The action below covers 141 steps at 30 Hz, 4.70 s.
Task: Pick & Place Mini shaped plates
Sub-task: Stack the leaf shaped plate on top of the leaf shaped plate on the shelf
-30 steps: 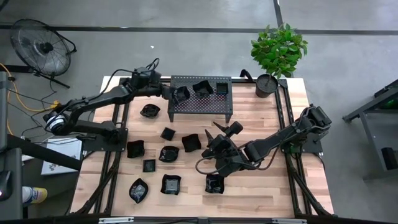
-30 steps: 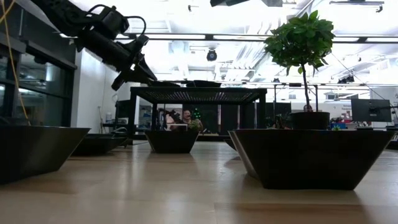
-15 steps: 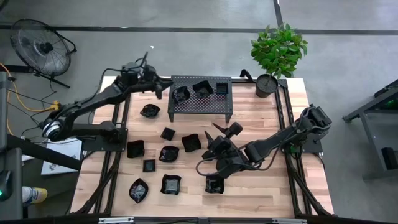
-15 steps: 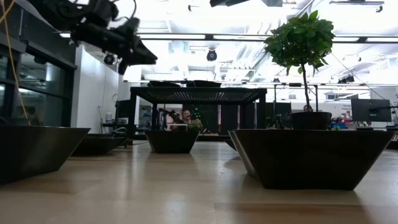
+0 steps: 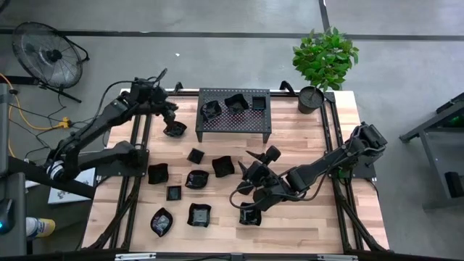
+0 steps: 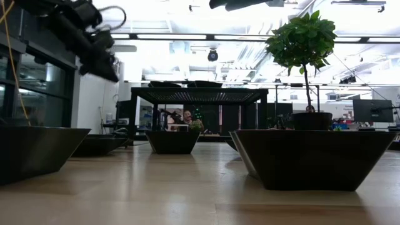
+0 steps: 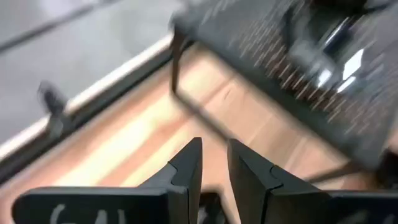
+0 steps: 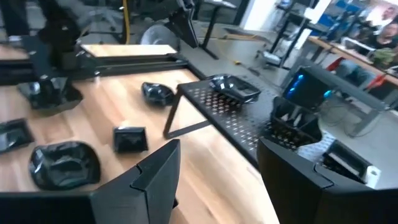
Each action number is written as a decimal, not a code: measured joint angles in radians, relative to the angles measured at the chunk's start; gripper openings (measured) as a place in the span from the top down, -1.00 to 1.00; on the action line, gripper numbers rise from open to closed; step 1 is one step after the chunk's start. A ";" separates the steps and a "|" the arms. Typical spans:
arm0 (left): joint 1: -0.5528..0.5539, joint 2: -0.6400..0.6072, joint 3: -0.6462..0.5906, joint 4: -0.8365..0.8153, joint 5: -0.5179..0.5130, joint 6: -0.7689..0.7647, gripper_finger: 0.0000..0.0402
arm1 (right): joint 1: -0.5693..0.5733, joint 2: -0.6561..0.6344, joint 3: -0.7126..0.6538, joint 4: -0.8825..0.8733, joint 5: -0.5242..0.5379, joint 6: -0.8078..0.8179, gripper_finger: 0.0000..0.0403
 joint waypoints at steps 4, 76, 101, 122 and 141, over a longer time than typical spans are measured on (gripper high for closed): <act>0.023 0.041 0.000 -0.095 -0.036 0.092 0.63 | 0.000 0.000 0.000 -0.003 -0.041 -0.031 -0.04; 0.039 0.549 0.109 -0.279 -0.219 0.271 0.63 | -0.001 0.000 0.000 -0.058 -0.158 0.030 -0.04; 0.040 0.618 0.109 -0.245 -0.250 0.243 0.63 | -0.001 0.000 0.000 -0.058 -0.157 0.028 -0.04; 0.038 0.644 0.109 -0.252 -0.220 0.244 0.63 | -0.001 0.000 0.000 -0.059 -0.160 0.029 -0.04; 0.038 0.644 0.109 -0.254 -0.198 0.244 0.71 | -0.001 0.000 0.000 -0.059 -0.173 0.029 -0.04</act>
